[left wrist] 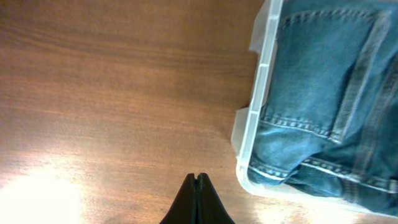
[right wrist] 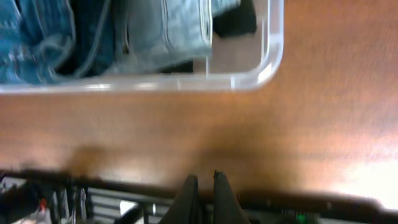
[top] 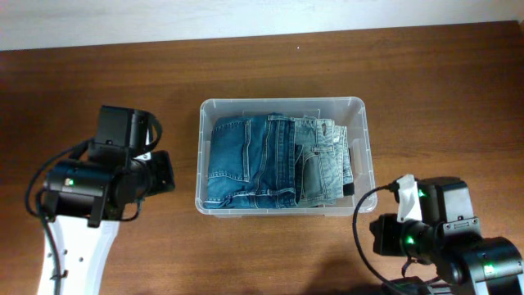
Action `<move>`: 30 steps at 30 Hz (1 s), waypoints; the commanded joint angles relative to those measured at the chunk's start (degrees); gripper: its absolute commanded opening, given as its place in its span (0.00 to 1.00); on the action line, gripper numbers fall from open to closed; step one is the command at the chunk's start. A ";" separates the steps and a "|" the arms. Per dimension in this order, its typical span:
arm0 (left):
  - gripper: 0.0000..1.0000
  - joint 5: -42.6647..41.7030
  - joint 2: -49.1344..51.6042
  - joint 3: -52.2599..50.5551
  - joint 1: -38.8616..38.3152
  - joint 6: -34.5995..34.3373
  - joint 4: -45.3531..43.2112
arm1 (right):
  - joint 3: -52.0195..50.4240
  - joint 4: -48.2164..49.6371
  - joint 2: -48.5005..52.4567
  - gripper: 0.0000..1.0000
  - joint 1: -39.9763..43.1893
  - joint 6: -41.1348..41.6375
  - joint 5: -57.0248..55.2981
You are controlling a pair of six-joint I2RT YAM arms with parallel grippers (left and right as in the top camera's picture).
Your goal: Pack container
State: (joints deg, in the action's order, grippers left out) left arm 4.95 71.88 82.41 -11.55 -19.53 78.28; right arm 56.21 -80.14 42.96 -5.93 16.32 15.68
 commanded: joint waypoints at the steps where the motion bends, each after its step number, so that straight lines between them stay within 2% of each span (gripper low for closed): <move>1: 0.01 0.42 -0.55 -2.60 0.09 -0.79 -0.48 | 1.18 -0.92 -0.26 0.04 0.33 0.02 1.66; 5: 0.01 -2.10 -0.55 -5.60 0.07 -0.79 -0.02 | 0.09 -0.87 -0.17 0.04 -0.33 -4.07 1.42; 9: 0.00 -10.16 -0.55 -10.47 -0.90 -0.66 -0.42 | -0.70 -0.68 1.11 0.04 -1.95 -3.15 1.01; 14: 0.01 -13.03 -0.55 -16.26 -5.03 -0.61 -3.41 | -0.70 -0.59 5.68 0.04 -4.57 -0.31 -1.40; 21: 0.00 -15.17 -0.55 -17.66 -10.19 -0.83 -4.66 | -0.70 1.11 15.56 0.04 -10.88 5.42 -6.60; 30: 0.01 -15.23 -0.55 -18.08 -14.34 -3.52 -4.79 | -0.70 8.50 25.70 0.04 -16.70 8.22 -9.09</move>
State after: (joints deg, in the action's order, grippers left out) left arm -9.28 71.88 64.93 -24.80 -21.28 73.82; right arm 55.96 -72.44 67.33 -21.58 22.72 9.23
